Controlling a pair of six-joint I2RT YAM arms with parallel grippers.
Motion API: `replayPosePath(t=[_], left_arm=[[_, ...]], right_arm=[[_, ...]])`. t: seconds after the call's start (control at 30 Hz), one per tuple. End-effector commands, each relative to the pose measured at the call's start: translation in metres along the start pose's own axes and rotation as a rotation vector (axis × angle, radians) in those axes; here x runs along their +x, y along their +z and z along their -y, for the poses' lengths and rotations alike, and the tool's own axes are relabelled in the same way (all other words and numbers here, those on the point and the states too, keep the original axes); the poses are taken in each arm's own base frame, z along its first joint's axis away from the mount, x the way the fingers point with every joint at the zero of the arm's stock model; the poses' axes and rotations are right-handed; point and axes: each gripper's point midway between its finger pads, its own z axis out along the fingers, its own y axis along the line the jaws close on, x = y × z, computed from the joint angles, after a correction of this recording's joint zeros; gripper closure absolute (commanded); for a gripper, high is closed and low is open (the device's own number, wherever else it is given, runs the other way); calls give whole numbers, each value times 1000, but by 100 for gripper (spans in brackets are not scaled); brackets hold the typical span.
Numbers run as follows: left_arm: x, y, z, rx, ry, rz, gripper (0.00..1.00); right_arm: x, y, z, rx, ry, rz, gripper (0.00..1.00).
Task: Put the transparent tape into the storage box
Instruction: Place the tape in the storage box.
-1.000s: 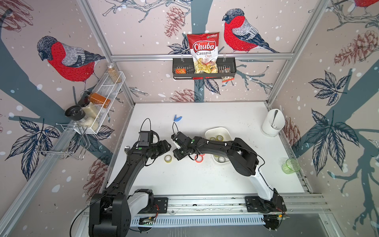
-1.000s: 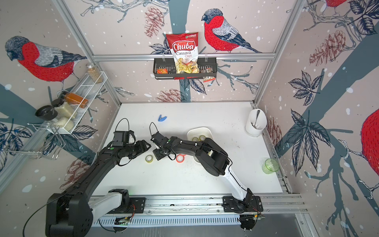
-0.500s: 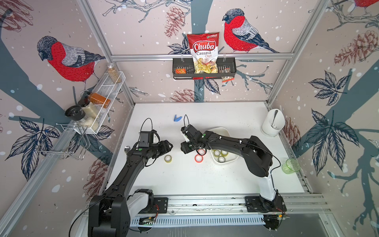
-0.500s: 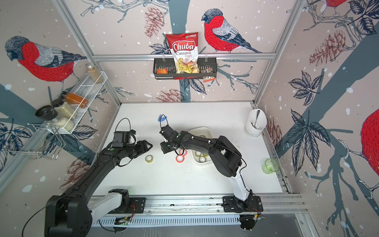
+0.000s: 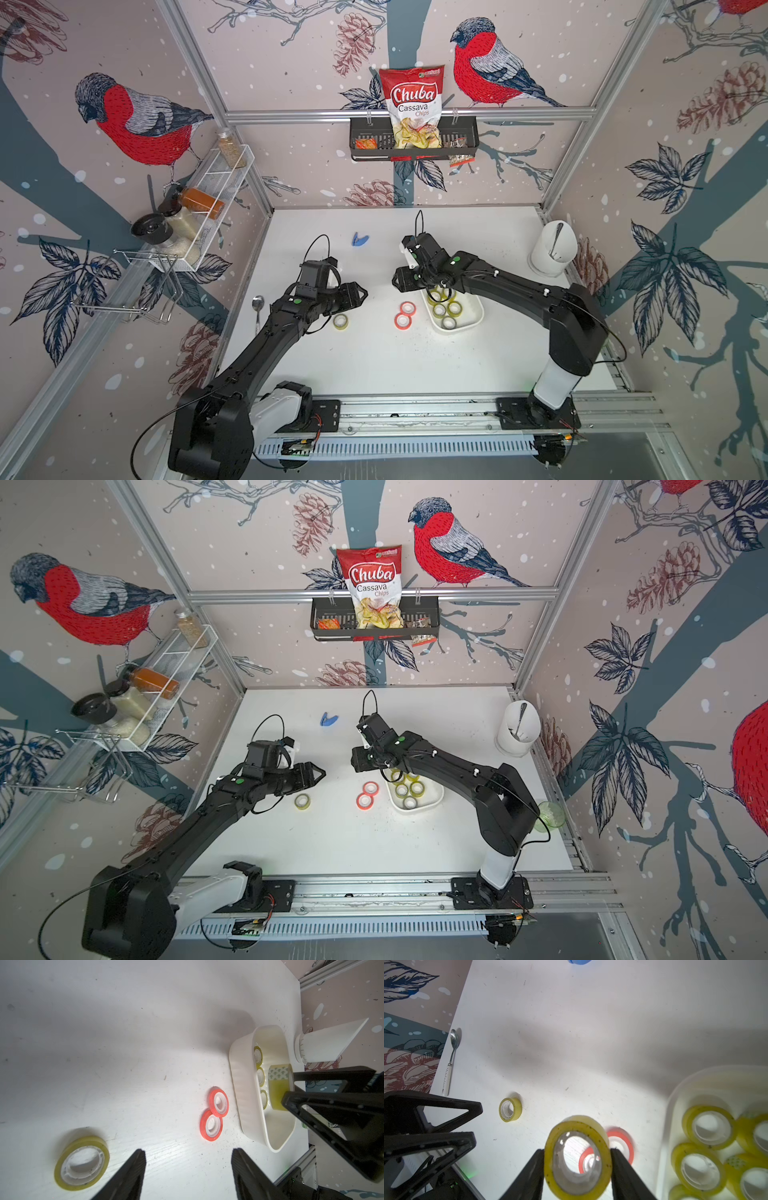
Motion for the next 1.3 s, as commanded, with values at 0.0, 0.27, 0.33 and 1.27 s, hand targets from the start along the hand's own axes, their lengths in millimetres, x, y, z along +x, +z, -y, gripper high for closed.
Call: replayPosePath(t=[0.0, 0.27, 0.33, 1.27], left_arm=[[-9, 4, 17, 38, 30, 28, 30], [-5, 28, 51, 75, 93, -23, 30], [-3, 34, 58, 79, 108, -34, 30], [8, 62, 75, 87, 158, -97, 30]], right_arm=[[9, -13, 20, 51, 69, -24, 48], [34, -38, 75, 132, 194, -54, 47], [43, -44, 89, 163, 226, -60, 48], [135, -50, 171, 401, 323, -198, 48]])
